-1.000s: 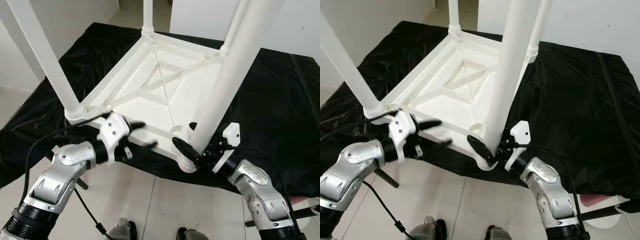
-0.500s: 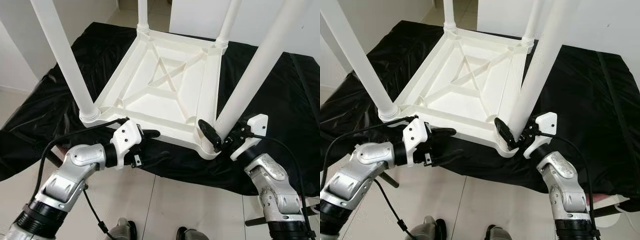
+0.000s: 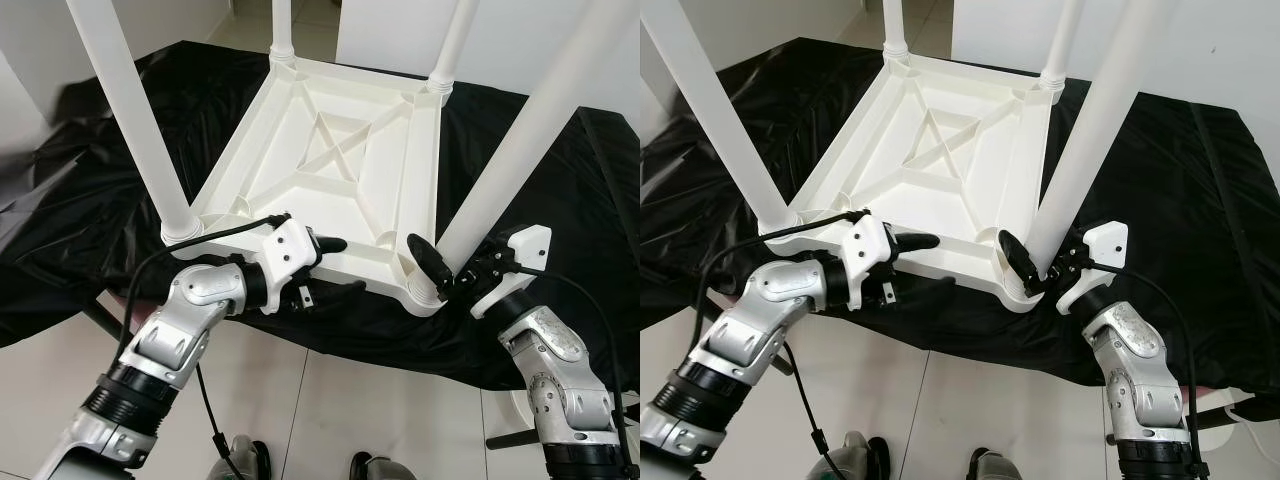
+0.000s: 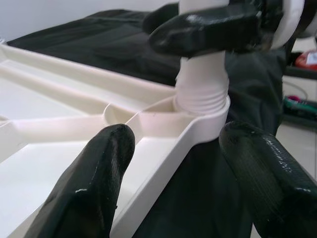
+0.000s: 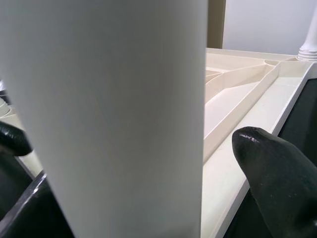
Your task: Building children table
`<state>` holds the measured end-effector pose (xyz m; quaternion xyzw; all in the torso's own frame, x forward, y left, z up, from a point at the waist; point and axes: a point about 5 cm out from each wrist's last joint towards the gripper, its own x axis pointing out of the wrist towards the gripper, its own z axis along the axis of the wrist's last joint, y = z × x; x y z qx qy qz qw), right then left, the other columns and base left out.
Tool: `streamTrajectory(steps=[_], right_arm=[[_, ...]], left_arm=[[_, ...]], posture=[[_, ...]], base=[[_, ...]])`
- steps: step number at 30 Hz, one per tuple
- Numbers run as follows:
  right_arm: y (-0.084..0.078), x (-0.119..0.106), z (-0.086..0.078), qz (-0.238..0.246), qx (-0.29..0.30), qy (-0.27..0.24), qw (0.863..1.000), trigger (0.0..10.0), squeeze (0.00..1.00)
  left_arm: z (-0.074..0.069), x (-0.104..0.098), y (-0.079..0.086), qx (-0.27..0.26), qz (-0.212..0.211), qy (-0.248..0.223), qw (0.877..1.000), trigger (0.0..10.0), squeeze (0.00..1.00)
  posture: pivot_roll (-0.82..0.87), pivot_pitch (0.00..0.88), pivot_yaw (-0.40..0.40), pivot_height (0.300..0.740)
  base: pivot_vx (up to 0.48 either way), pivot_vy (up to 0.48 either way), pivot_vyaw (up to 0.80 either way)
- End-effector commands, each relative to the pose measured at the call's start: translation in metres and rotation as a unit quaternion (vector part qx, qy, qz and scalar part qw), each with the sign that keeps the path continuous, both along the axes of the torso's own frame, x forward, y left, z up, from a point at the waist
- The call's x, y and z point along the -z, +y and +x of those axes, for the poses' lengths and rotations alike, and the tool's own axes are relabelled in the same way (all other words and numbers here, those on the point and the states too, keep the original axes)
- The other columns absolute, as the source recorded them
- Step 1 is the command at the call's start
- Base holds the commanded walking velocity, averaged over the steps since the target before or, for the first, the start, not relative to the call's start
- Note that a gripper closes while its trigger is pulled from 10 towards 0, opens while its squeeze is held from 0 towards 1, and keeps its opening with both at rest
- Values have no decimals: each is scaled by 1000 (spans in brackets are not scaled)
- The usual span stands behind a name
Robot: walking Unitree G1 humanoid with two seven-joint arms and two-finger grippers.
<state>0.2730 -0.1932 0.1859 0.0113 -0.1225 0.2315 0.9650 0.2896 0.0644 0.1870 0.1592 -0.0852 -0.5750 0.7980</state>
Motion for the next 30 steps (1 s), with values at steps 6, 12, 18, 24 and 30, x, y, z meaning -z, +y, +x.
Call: streamTrajectory(steps=[6,12,18,24,30], right_arm=[[-2,10,1,17,28,14,999,10000,0],[8,10,-2,31,3,10,999,10000,0],[3,7,-6,47,32,-4,998,10000,0],[2,7,-14,45,50,-17,998,10000,0],[6,5,-24,48,47,-24,997,10000,0]], left_arm=[[8,12,-9,-95,-19,6,995,10000,0],[17,7,-7,-118,-25,5,993,10000,0],[22,7,-4,-131,-26,-2,991,10000,0],[24,6,-4,-142,-32,-5,989,10000,0],[29,3,1,-161,-43,-9,986,10000,0]], posture=[[26,149,-16,740],[32,140,-18,740],[24,134,-15,740],[16,131,-11,740],[13,138,-8,740]], base=[[0,0,0],[0,0,0],[0,0,0],[0,0,0],[0,0,0]])
